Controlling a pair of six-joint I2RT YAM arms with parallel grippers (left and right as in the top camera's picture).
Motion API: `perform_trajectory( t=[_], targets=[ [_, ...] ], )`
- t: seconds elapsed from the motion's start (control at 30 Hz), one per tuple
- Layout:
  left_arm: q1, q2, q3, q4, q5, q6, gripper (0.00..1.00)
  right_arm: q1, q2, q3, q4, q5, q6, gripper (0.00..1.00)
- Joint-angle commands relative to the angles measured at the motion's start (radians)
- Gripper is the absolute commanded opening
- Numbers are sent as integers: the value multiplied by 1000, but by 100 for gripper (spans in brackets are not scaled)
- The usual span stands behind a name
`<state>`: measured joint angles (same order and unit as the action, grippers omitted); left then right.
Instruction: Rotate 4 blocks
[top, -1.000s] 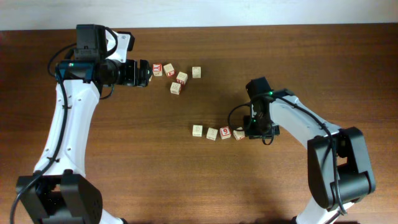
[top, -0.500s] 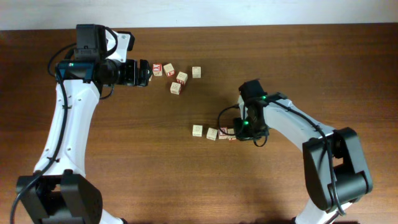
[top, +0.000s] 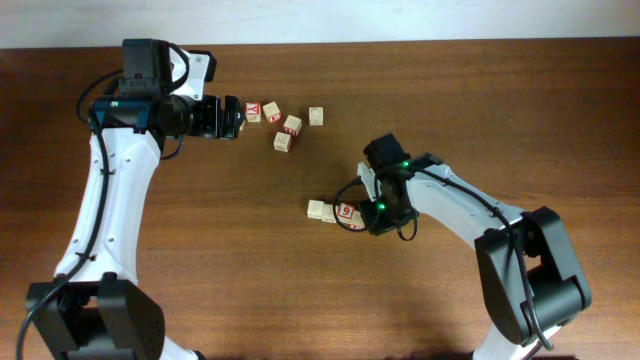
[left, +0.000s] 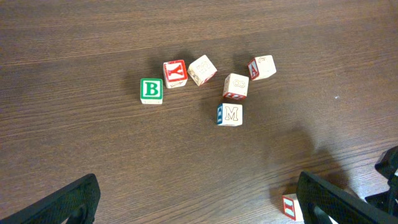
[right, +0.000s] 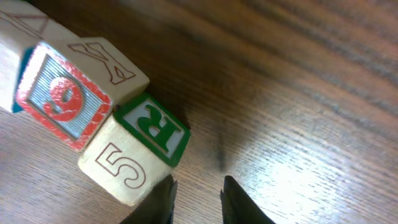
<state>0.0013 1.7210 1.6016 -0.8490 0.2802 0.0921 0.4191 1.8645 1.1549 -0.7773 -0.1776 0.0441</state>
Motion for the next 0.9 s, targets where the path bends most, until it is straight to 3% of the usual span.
perform_trajectory(
  t=[0.0, 0.07, 0.17, 0.27, 0.5, 0.6, 0.87],
  targets=[
    [0, 3, 15, 2, 0, -5, 99, 5, -11, 122, -42, 5, -2, 33],
    [0, 3, 15, 1, 0, -5, 99, 5, -11, 209, -119, 5, 80, 34],
    [0, 3, 15, 1, 0, -5, 99, 6, -8, 221, -204, -58, 382, 34],
    [0, 3, 15, 1, 0, -5, 99, 23, -7, 180, -228, -146, 493, 34],
    [0, 3, 15, 1, 0, -5, 99, 28, -6, 152, -285, -104, 457, 29],
    [0, 3, 15, 1, 0, -5, 99, 25, -5, 139, -265, 43, 394, 29],
    [0, 3, 15, 1, 0, -5, 99, 24, 72, 139, -147, 39, 291, 29]
  ],
)
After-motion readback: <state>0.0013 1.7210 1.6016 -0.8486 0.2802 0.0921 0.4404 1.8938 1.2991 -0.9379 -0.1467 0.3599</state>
